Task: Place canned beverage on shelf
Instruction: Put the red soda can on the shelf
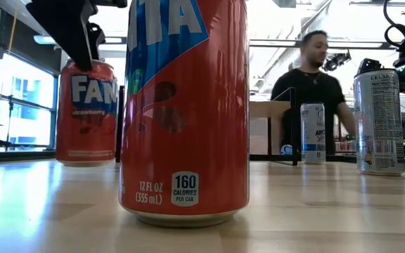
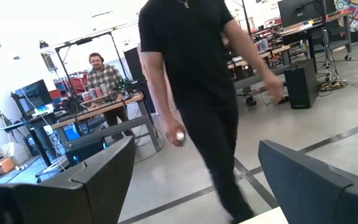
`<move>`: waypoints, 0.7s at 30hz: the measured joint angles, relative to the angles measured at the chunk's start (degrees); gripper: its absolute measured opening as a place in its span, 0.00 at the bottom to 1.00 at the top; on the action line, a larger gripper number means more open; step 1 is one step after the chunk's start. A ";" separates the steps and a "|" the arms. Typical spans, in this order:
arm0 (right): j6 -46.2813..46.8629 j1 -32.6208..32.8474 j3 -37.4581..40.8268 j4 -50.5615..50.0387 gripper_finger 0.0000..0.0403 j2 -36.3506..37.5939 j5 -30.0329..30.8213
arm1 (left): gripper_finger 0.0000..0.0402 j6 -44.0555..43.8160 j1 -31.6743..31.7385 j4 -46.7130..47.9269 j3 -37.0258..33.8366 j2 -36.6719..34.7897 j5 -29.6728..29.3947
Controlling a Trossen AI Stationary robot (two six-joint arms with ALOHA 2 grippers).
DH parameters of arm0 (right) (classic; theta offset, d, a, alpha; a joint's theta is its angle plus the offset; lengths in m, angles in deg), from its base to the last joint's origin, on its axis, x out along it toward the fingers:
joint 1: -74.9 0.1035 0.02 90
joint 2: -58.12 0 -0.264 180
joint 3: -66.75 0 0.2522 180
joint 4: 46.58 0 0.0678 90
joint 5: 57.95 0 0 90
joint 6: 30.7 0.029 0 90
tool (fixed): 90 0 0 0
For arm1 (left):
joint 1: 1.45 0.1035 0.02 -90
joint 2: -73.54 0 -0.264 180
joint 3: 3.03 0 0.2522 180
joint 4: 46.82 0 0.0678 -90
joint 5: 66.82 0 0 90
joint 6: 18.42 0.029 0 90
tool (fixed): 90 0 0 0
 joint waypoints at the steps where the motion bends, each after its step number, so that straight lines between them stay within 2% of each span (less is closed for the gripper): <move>1: 0.02 -0.02 -0.02 -0.02 0.81 0.00 0.00 | 0.49 0.28 0.08 0.12 0.00 0.00 -0.05; 6: 0.00 0.00 0.00 -0.02 0.81 0.00 0.00 | 0.49 0.32 0.77 0.38 0.00 0.00 0.50; 11: 0.01 -0.01 -0.02 -0.01 0.81 0.01 0.00 | 0.49 1.66 1.86 0.33 0.00 0.18 3.92; 21: 0.02 0.00 -0.01 -0.02 0.81 0.00 0.00 | 0.49 19.09 2.08 -2.00 0.02 1.89 9.30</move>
